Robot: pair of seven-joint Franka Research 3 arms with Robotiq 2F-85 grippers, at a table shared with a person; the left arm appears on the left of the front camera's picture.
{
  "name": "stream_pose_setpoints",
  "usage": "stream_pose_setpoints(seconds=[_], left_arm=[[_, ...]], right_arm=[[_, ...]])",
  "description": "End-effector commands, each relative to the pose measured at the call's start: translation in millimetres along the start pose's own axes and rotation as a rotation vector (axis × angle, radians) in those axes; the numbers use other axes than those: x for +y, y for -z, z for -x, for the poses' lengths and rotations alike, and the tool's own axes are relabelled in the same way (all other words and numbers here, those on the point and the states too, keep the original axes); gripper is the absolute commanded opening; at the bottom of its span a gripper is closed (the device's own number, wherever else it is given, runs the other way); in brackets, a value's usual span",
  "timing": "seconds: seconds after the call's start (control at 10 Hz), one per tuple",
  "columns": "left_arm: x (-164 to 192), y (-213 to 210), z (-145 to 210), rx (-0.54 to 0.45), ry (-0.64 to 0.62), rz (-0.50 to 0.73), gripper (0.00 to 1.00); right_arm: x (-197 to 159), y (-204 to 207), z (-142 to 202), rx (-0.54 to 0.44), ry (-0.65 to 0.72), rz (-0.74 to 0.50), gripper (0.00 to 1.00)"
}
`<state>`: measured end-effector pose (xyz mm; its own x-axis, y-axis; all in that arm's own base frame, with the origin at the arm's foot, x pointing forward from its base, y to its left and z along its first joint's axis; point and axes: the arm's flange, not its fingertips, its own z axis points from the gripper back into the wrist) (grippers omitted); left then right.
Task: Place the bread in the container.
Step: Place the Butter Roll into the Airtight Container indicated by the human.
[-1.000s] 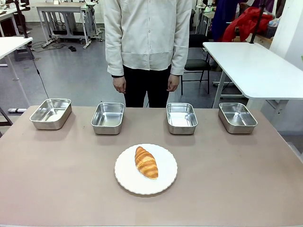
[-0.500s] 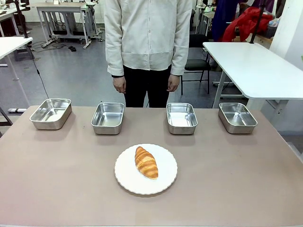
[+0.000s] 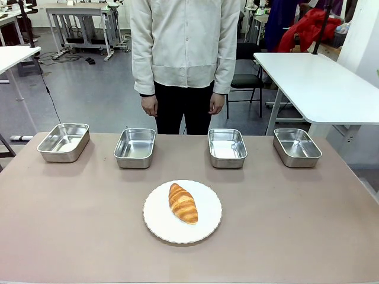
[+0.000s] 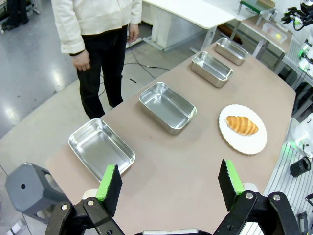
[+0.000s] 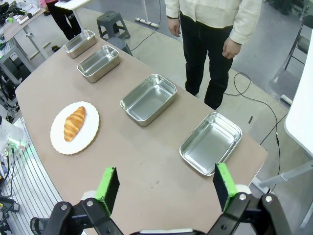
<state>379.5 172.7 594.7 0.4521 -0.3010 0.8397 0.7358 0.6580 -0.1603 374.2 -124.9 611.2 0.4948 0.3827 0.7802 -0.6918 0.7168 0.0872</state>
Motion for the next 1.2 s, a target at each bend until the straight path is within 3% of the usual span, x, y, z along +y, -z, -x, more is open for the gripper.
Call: stream_pose_setpoints(seconds=[0.0, 1.1], left_arm=[[0.9, 1.1, -1.6, -0.018, 0.015, 0.008, 1.00], [0.9, 1.1, -1.6, -0.018, 0.015, 0.008, 1.00]], right_arm=[[-1.7, -0.3, -1.0, -0.021, -0.022, -0.010, 1.00], [-1.7, -0.3, -1.0, -0.021, -0.022, -0.010, 1.00]])
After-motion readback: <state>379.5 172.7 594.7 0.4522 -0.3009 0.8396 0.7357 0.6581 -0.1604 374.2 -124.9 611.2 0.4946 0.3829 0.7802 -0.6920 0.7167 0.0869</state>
